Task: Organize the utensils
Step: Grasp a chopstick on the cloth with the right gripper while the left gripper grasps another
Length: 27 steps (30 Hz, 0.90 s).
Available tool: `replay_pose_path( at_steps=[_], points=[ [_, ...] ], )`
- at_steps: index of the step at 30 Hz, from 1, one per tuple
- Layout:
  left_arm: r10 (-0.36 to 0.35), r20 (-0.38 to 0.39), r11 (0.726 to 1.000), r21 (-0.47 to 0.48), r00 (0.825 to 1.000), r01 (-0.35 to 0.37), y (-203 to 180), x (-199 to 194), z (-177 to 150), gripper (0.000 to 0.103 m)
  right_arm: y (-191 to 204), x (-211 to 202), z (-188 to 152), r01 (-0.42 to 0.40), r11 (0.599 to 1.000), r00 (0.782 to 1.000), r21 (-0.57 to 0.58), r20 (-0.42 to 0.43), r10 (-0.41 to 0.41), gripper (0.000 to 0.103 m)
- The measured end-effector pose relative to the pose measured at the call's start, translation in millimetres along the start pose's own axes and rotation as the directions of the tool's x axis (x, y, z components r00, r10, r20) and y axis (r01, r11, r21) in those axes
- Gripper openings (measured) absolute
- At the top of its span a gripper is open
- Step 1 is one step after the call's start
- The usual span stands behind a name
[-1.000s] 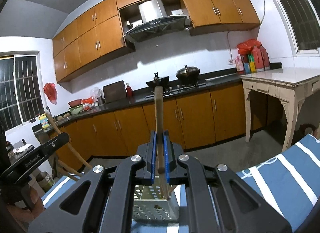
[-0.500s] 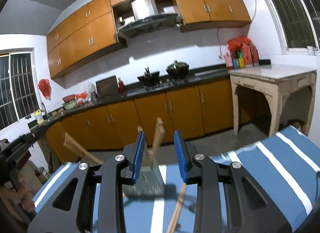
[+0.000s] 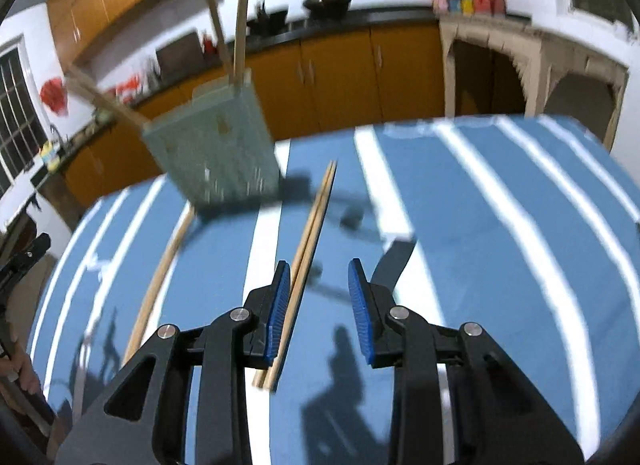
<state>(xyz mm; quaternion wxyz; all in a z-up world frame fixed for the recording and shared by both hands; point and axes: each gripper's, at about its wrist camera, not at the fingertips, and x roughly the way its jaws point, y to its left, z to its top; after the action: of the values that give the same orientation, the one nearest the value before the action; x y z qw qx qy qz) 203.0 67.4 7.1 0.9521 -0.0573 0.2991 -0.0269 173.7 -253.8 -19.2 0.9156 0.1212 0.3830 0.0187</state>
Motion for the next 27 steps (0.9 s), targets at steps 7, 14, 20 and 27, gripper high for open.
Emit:
replay_pose_path(
  at_steps=[7, 14, 20, 27],
  points=[
    [-0.025, -0.075, 0.999, 0.024, 0.997, 0.026, -7, 10, -22, 0.032, 22, 32, -17, 0.005, 0.998, 0.996, -0.068, -0.089, -0.011, 0.022],
    [-0.060, -0.123, 0.997, 0.041, 0.991, 0.066, -20, 20, -24, 0.032, 19, 39, -20, 0.031, 0.997, 0.993, -0.068, -0.110, -0.039, 0.019],
    [-0.102, -0.171, 0.993, 0.049, 0.980, 0.112, -29, 31, -31, 0.032, 24, 41, -23, 0.081, 0.990, 0.991, -0.119, -0.100, -0.093, 0.010],
    [-0.174, -0.240, 0.979, 0.066, 0.955, 0.195, -45, 45, -39, 0.031, -8, 37, -18, 0.135, 0.991, 0.987, -0.011, -0.088, -0.135, 0.008]
  ],
)
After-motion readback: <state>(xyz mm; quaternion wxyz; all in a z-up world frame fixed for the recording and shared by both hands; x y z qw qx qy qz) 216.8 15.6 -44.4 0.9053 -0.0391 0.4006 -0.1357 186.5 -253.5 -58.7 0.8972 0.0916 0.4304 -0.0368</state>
